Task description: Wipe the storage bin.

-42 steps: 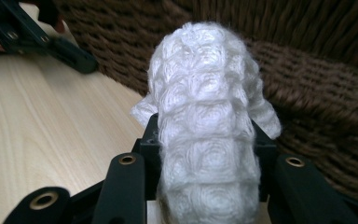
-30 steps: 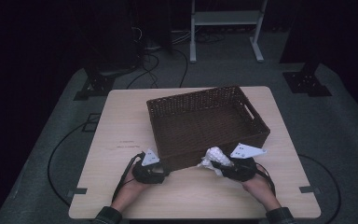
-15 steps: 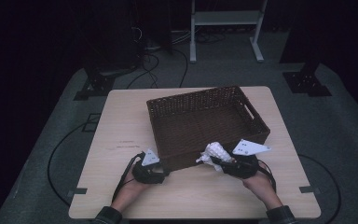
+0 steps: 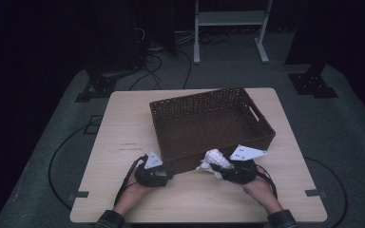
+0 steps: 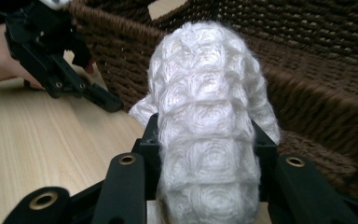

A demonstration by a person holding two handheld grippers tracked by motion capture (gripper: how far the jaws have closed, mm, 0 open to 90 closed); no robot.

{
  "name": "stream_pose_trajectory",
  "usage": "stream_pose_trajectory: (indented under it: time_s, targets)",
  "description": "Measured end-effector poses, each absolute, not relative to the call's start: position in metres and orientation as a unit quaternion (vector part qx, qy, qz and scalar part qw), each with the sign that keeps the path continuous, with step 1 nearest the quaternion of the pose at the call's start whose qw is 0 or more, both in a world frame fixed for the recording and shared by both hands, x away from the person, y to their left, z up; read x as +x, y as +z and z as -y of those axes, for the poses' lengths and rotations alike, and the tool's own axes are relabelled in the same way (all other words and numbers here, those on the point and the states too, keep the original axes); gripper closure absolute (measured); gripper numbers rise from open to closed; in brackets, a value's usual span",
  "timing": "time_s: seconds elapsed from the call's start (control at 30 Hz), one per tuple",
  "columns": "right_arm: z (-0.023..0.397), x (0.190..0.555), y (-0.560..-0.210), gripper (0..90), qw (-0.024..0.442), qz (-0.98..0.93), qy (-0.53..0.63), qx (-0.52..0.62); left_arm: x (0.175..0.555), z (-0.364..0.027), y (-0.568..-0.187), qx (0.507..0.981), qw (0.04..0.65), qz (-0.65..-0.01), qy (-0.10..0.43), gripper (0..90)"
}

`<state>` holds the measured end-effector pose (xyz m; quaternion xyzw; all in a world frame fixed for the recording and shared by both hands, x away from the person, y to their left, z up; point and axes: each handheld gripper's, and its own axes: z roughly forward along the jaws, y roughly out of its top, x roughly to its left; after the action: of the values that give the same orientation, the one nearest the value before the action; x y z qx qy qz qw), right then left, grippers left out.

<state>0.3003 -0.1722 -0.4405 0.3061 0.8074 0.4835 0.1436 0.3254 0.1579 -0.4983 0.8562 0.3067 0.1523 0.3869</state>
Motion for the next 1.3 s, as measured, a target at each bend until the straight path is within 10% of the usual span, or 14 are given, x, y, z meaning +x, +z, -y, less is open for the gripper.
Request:
stream_pose_trajectory:
  time_s: [1.3]
  targets:
    - [0.150, 0.306, -0.455, 60.3, 0.121, -0.829, 0.462, 0.289, 0.326, -0.158, -0.498, 0.857, 0.387, -0.305, 0.152, 35.8]
